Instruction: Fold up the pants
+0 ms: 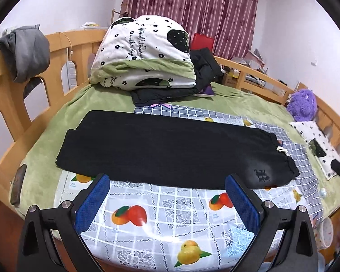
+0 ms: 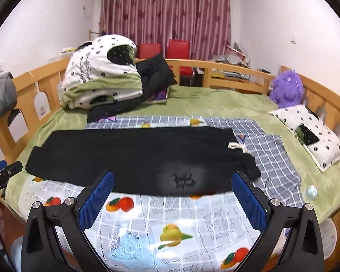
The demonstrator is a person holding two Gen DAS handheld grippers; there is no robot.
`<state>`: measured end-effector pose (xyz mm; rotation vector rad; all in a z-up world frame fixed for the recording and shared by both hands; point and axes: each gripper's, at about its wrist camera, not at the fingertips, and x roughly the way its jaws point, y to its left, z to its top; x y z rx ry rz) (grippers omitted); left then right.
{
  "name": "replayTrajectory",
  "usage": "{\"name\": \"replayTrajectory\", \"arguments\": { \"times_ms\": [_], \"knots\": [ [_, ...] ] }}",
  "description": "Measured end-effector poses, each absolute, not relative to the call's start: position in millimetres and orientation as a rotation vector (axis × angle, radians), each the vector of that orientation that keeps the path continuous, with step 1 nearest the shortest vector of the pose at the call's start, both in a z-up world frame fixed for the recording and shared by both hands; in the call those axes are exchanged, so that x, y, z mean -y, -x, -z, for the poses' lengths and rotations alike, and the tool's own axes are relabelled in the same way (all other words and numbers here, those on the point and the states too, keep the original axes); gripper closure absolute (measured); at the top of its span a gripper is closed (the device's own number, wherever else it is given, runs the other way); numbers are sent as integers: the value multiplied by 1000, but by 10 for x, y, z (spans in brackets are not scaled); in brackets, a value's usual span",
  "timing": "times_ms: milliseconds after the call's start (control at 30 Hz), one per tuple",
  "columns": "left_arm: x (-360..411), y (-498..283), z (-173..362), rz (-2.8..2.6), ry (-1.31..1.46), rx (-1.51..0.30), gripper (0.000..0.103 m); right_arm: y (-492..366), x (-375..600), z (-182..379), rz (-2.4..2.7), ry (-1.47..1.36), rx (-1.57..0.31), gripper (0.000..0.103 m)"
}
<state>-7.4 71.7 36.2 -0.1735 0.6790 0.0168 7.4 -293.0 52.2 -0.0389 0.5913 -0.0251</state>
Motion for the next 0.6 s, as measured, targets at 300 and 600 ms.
{"name": "replayTrajectory", "arguments": {
  "times_ms": [300, 600],
  "knots": [
    [-1280, -133, -256, -101, 189, -649, 1, -484, 3417, -773, -43, -113, -618, 1],
    [-1694, -629, 549, -113, 297, -811, 12, -1036, 3868, 371, -9, -171, -762, 16]
  ]
}}
